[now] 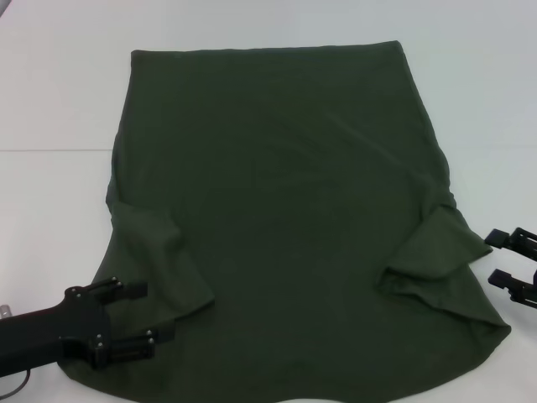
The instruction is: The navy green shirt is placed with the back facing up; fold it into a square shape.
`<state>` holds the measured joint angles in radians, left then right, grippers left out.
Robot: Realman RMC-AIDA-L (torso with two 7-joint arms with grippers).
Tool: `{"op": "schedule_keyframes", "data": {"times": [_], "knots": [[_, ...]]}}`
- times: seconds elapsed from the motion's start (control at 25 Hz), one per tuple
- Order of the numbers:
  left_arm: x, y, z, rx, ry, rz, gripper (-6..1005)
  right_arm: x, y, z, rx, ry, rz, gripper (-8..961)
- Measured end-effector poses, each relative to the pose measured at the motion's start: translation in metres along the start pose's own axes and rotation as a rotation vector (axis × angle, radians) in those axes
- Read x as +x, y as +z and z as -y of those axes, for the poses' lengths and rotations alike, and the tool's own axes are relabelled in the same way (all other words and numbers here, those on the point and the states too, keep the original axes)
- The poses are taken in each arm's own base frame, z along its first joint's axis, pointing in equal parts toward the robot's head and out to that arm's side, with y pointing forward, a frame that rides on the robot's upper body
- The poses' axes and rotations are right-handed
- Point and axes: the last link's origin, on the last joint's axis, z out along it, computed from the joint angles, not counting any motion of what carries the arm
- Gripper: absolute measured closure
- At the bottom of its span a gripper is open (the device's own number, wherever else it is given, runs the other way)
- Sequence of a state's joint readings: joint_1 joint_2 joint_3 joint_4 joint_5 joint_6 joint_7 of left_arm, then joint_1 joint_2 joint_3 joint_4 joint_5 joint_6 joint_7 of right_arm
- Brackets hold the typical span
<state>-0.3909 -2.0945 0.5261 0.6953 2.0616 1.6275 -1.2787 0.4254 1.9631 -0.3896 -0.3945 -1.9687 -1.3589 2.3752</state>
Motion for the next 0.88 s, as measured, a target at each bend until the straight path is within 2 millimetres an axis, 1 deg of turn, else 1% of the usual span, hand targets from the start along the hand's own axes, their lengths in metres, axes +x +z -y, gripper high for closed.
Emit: {"op": "schedule_keyframes", "data": {"times": [0.12, 0.24, 0.44, 0.52, 0.72, 0.88], "knots": [[0.000, 0.001, 0.000, 0.000, 0.001, -0.001, 125, -0.001, 0.000, 0.007, 0.014, 0.053, 0.042, 121], [0.000, 0.001, 0.001, 0.009, 0.000, -0.006, 125, -0.003, 0.005, 0.009, 0.025, 0.083, 0.068, 121], [-0.002, 0.002, 0.001, 0.018, -0.006, -0.006, 125, -0.005, 0.022, 0.005, 0.045, 0.085, 0.084, 122], [-0.003, 0.003, 0.001, 0.021, -0.010, -0.005, 125, -0.003, 0.034, 0.001, 0.055, 0.069, 0.070, 123], [-0.004, 0.003, 0.001, 0.021, -0.012, -0.005, 125, -0.001, 0.042, -0.003, 0.059, 0.054, 0.046, 123], [-0.004, 0.003, 0.001, 0.021, -0.013, -0.005, 125, 0.001, 0.043, -0.001, 0.068, 0.055, 0.041, 124]]}}
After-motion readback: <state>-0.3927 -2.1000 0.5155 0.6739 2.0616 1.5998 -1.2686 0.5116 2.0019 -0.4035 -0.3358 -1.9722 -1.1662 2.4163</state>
